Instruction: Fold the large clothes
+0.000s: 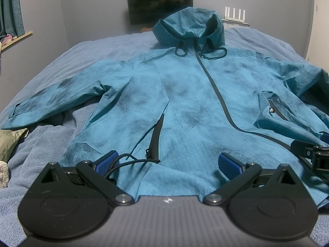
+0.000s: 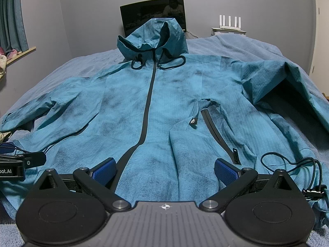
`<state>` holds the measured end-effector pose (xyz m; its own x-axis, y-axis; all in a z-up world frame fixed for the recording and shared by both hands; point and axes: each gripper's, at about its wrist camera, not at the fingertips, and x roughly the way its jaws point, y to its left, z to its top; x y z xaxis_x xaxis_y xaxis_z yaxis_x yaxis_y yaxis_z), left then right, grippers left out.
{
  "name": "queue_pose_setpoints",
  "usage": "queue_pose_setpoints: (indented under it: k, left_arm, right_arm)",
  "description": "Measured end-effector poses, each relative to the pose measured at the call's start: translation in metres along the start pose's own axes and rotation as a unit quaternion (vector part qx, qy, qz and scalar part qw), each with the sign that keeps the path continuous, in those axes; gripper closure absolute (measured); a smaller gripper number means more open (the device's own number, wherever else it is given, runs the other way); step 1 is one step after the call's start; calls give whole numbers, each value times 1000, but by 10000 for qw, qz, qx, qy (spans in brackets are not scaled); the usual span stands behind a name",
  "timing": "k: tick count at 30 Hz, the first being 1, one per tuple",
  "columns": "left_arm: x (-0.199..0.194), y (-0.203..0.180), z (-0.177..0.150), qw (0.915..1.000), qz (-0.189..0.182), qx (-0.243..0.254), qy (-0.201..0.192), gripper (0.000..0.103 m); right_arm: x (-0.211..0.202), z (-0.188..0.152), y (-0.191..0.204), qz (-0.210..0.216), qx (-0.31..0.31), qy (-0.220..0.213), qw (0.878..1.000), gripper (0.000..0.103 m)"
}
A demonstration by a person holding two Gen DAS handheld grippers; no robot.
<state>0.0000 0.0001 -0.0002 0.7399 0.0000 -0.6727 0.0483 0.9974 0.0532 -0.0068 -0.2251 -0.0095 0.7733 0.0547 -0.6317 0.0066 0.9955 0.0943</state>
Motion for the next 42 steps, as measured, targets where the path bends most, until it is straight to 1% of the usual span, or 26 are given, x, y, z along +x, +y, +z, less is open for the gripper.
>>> queue_pose_setpoints:
  k: [21,25,26,29,30,31,32,33,35,37,39,40,41,42]
  left_arm:
    - [-1,1,0,10000,10,-17,-30,0]
    - [-14,3,4,10000,62,-30,-56,0]
    - [-18,5,7,9999,43,-45,-118,0]
    - [-35,14,30,9984,-209,-253,-458,0]
    - [-40,19,39,9961,-356,-398,-704,0]
    - [-42,24,49,9945,-465,-516,-781,0]
    - [-47,29,59,9912,-542,-629,-1032,0]
    - [-47,33,70,9900,-518,-683,-1118,0]
    - [-38,34,94,9925,-269,-663,-990,0]
    - [-23,38,115,9931,-32,-734,-910,0]
    - [-1,37,125,9938,262,-611,-892,0]
    - [11,39,125,9935,429,-562,-895,0]
    - [23,39,123,9927,685,-430,-896,0]
    - [39,43,118,9921,876,-388,-814,0]
  right_arm:
    - [0,1,0,1,12,3,10000,0]
    - [-1,-1,1,14,4,-54,10000,0]
    - [-4,-1,0,42,40,-130,9999,0]
    - [-14,2,-4,179,196,-351,9990,0]
    - [-19,4,-7,278,296,-466,9981,0]
    - [-24,7,-11,366,397,-545,9971,0]
    - [-26,12,-15,420,512,-606,9960,0]
    - [-29,17,-20,425,626,-679,9948,0]
    - [-31,31,-31,337,841,-858,9922,0]
    - [-31,49,-43,142,1031,-995,9896,0]
    - [-27,68,-52,-224,1109,-1055,9880,0]
    - [-24,77,-57,-416,1078,-1127,9869,0]
    - [-22,86,-62,-649,1036,-1216,9850,0]
    - [-19,93,-69,-861,1021,-1293,9826,0]
